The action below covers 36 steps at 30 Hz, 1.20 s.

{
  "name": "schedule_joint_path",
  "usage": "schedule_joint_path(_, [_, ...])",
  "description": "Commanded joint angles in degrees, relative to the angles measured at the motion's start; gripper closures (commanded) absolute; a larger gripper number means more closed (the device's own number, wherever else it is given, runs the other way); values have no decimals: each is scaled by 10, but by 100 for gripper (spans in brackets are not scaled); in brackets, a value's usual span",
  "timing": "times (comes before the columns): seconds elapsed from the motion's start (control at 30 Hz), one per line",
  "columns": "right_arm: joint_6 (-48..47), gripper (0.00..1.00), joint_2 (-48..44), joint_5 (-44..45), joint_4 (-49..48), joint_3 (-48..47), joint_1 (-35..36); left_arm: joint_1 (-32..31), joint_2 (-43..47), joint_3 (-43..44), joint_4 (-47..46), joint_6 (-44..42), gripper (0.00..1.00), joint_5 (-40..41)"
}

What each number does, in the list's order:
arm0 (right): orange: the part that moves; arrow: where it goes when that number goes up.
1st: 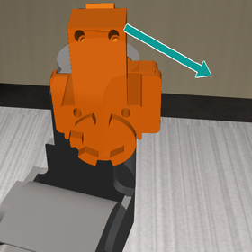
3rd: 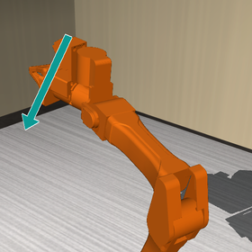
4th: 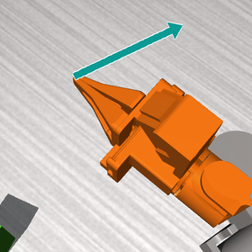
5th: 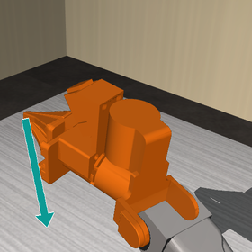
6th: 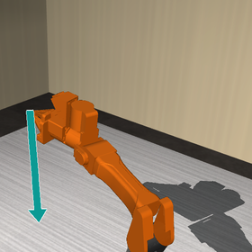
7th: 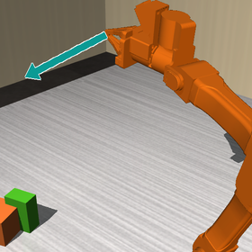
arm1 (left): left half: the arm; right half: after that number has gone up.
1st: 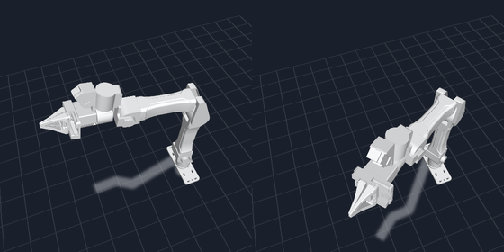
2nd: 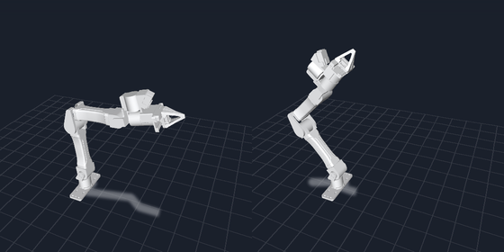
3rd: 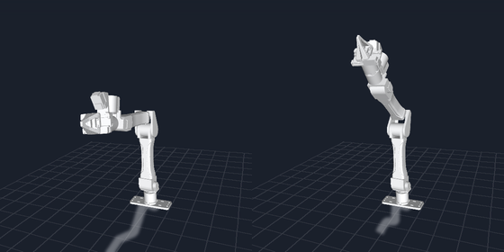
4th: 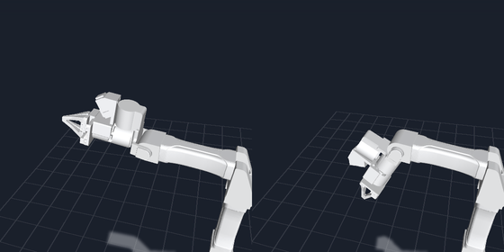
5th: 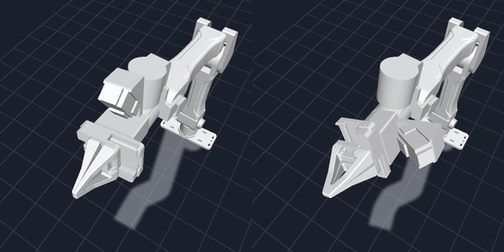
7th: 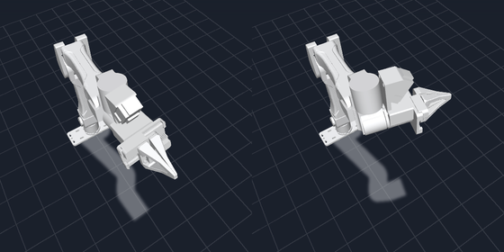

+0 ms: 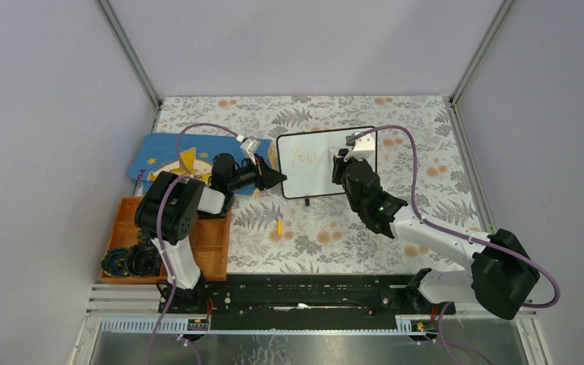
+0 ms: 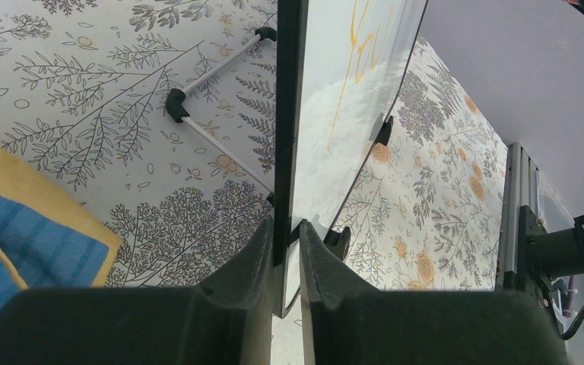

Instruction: Write a sentence on the whiteboard

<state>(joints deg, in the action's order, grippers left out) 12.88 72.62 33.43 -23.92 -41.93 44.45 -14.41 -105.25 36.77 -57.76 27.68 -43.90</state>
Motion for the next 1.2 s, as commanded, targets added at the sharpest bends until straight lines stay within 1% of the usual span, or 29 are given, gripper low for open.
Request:
schedule_joint_path(0.0, [-5,100,3,9,-38,-30,-6,-7,7,-2,20,-18,89,10])
schedule_joint_path(0.47, [-5,100,25,3,-30,-49,-9,-8,8,-3,23,-19,89,9])
schedule_joint_path(0.93, [5,100,42,-44,-13,-56,-9,-10,10,-1,29,-24,89,10])
schedule_joint_path(1.17, [13,100,35,-56,6,-37,-9,-11,11,-1,31,-26,89,11])
